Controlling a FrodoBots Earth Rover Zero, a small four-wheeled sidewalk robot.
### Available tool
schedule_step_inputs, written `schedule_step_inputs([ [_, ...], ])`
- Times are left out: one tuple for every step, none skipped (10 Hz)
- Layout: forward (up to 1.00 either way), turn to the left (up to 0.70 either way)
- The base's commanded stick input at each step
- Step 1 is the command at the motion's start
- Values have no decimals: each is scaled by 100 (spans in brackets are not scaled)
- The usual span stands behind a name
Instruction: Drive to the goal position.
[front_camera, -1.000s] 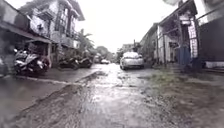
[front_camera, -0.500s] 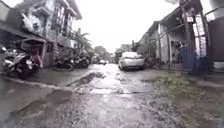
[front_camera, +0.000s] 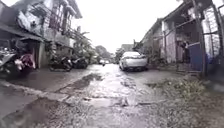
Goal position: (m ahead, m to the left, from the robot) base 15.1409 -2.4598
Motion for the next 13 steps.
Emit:
schedule_step_inputs([
  [100,0],
  [100,0],
  [100,0],
  [100,0],
  [100,0],
  [100,0],
  [100,0],
  [100,20],
  [100,5],
  [100,0],
  [100,0],
  [100,-20],
  [100,-27],
])
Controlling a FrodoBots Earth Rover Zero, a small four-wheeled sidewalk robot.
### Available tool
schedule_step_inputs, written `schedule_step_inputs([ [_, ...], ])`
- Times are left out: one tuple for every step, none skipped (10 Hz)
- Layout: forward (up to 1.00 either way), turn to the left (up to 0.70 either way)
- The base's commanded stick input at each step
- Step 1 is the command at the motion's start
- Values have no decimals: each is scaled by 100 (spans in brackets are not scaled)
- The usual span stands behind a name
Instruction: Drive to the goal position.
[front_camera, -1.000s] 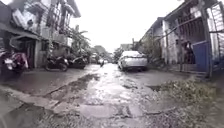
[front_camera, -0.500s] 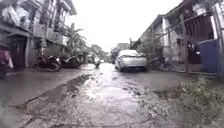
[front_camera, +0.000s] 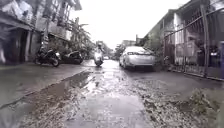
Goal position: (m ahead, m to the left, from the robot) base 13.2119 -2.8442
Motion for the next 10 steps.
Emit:
schedule_step_inputs([
  [100,-27],
  [100,-27],
  [100,-27],
  [100,-27],
  [100,-27],
  [100,-27],
  [100,-26],
  [100,0],
  [100,0],
  [100,27],
])
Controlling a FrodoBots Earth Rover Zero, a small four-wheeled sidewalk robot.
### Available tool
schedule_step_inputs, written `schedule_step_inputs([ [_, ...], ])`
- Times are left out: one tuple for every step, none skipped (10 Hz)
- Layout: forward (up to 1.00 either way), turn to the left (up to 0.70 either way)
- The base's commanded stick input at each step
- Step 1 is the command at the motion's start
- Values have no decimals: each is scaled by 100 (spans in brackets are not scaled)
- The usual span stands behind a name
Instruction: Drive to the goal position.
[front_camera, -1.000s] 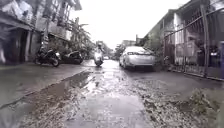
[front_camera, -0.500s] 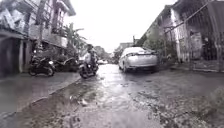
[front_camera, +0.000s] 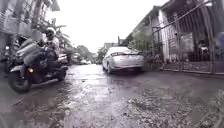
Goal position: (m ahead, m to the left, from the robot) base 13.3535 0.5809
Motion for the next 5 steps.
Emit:
schedule_step_inputs([
  [100,27],
  [100,27],
  [100,27],
  [100,27],
  [100,27],
])
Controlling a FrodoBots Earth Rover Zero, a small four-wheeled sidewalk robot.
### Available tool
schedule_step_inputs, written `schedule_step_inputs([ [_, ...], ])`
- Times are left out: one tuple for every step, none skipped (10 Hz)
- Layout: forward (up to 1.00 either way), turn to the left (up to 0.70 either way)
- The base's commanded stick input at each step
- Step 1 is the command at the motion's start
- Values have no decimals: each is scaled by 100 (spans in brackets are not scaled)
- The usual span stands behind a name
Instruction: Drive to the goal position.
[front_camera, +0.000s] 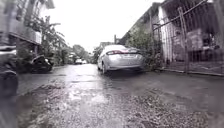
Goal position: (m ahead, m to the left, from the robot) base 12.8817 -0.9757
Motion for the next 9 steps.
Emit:
schedule_step_inputs([
  [100,27],
  [100,27],
  [100,27],
  [100,27],
  [100,27],
  [100,27],
  [100,0],
  [100,0],
  [100,0],
])
